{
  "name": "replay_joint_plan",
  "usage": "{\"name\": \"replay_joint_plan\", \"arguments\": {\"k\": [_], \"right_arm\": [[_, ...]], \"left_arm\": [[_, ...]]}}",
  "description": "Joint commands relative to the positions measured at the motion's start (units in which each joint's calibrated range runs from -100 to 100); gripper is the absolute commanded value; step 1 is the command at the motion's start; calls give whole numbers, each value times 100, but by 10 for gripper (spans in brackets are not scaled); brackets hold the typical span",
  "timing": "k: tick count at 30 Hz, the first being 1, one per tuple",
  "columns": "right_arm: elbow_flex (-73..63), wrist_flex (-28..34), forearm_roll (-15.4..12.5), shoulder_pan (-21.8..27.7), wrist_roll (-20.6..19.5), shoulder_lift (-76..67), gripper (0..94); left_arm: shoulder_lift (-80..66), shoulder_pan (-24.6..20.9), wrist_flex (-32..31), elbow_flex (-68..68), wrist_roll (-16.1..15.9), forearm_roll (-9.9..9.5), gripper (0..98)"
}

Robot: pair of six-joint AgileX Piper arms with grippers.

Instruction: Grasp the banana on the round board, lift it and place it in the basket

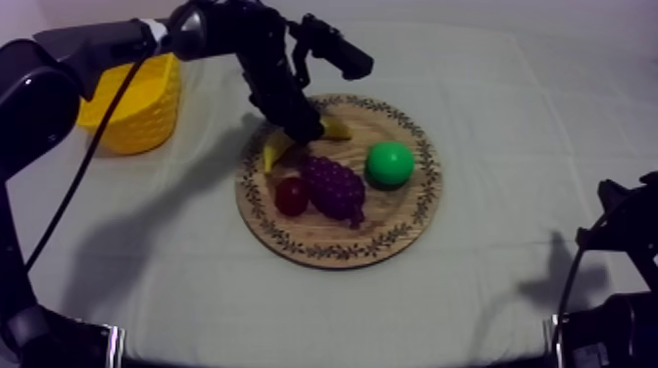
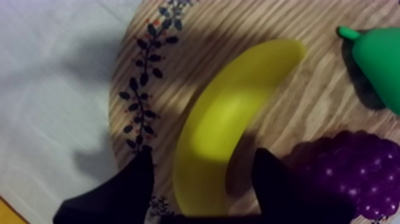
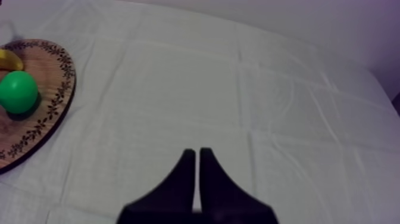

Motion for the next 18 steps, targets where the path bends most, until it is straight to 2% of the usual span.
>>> {"name": "replay_joint_plan", "arguments": {"k": [1,9,18], "right_arm": [[-3,-2,-2,-2,-2,-2,3],[-3,-2,-2,-2,-2,-2,3],[-3,-2,-2,-2,-2,-2,3]], "left_arm": [[39,10,47,-47,28,-24,564],[244,94,319,-184,255,-227,421],[309,133,422,-292,462,-383,355]]}}
